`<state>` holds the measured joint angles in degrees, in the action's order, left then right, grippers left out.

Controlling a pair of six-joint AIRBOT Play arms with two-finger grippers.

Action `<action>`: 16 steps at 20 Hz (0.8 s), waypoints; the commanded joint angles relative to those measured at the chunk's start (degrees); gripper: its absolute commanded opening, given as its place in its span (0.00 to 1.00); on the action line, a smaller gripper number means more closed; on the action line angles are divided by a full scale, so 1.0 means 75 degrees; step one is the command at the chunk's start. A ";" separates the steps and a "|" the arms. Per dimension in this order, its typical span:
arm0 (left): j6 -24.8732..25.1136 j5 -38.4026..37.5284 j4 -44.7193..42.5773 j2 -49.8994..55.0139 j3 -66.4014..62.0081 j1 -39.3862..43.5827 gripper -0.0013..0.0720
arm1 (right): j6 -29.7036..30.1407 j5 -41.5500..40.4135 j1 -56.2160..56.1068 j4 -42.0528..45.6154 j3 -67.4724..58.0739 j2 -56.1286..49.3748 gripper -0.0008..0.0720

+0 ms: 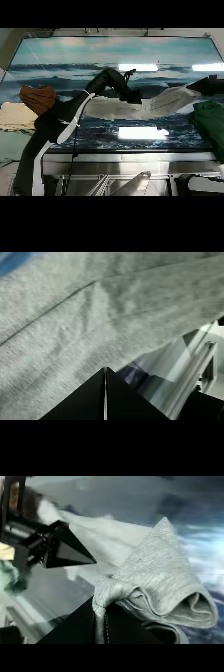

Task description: Fold the shirts.

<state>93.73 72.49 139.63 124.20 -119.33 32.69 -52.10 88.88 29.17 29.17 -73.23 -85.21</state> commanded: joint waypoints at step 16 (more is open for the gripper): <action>0.3042 0.2017 0.0353 -0.4709 0.5869 -0.4339 0.05 | -0.3660 -0.3060 -0.8687 0.2859 -0.5272 -0.4255 0.50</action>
<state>111.90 86.72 141.99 91.64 -81.97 3.27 -73.78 61.47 -32.12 44.21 -102.56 -111.57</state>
